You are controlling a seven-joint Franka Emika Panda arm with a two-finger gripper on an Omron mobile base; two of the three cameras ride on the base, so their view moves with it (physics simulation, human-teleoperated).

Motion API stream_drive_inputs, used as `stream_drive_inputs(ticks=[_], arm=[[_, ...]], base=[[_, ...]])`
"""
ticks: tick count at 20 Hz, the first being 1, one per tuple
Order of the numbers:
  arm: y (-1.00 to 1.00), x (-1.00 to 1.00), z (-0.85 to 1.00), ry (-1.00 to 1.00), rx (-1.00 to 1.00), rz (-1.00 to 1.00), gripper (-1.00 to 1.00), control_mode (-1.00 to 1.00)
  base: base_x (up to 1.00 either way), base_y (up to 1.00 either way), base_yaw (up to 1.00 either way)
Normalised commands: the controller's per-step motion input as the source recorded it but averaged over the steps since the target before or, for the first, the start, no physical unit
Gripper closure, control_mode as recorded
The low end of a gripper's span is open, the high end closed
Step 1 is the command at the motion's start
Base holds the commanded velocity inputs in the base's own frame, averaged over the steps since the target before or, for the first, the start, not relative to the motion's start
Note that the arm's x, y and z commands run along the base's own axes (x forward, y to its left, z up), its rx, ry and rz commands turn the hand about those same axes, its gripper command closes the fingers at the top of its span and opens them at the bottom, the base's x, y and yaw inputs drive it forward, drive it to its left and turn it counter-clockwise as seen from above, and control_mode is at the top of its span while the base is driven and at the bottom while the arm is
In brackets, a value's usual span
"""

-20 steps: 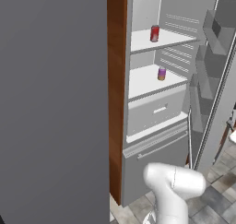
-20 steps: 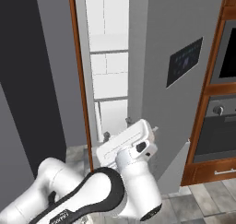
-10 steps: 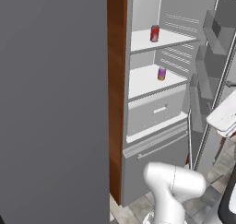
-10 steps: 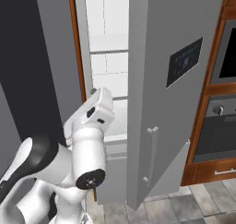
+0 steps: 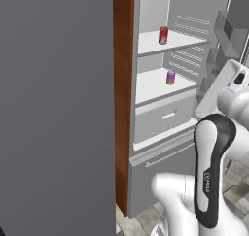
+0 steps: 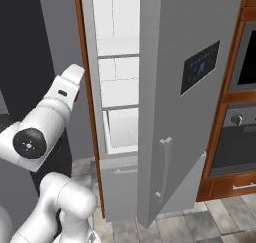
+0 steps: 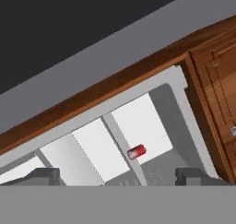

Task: Open the fridge, grab two sodas, and place both sodas inside the bowl with ice on the dining counter.

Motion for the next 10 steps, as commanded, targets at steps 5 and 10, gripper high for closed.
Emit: stream_drive_inputs(ticks=[5,10], arm=[[0.22,0.58,0.00,0.15,-0.23,-0.29,-1.00,-1.00],[-0.08,0.65,0.00,0.13,-0.14,-0.22,-1.00,-1.00]], base=[[0.00,0.00,0.00],[0.00,0.00,0.00]])
